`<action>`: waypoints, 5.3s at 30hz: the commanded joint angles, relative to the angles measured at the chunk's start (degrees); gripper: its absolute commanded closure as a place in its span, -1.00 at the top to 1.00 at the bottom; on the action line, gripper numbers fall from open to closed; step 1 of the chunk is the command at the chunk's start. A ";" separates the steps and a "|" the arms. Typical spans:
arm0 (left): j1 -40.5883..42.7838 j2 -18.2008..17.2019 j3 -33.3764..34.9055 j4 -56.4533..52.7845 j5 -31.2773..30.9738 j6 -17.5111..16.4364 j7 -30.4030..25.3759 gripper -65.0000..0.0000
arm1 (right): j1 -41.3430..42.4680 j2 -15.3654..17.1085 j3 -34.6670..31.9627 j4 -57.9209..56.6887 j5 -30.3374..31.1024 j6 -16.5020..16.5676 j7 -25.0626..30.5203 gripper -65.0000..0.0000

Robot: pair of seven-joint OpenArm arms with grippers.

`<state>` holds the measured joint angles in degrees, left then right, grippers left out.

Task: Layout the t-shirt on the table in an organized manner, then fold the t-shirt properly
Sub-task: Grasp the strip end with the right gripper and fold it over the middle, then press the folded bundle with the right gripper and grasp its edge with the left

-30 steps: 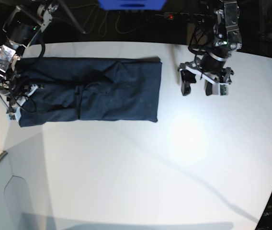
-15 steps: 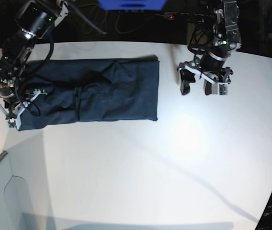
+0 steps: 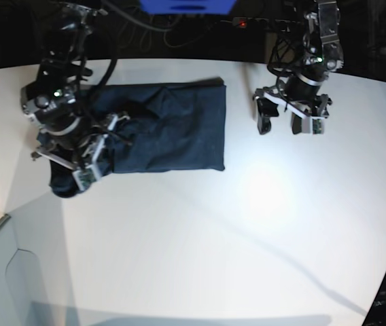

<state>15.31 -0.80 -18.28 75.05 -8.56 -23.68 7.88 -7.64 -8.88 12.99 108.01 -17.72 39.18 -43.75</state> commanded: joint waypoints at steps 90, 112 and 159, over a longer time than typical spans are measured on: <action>-6.12 3.13 -5.67 3.42 -8.98 0.17 14.05 -1.00 | 5.75 -0.12 -38.36 -15.92 0.62 0.82 4.76 -1.00; -4.01 2.42 -19.56 6.14 -8.98 -0.19 14.05 -1.00 | 2.32 -0.12 -32.20 -1.59 0.53 0.82 4.14 -0.10; -0.76 8.49 -16.66 21.44 -15.49 -0.36 31.11 0.23 | -2.34 8.93 -26.75 -0.36 0.53 0.82 4.76 -0.10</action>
<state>14.46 7.73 -35.05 95.42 -23.00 -23.59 39.77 -10.52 0.32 -13.56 106.50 -17.74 39.18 -40.14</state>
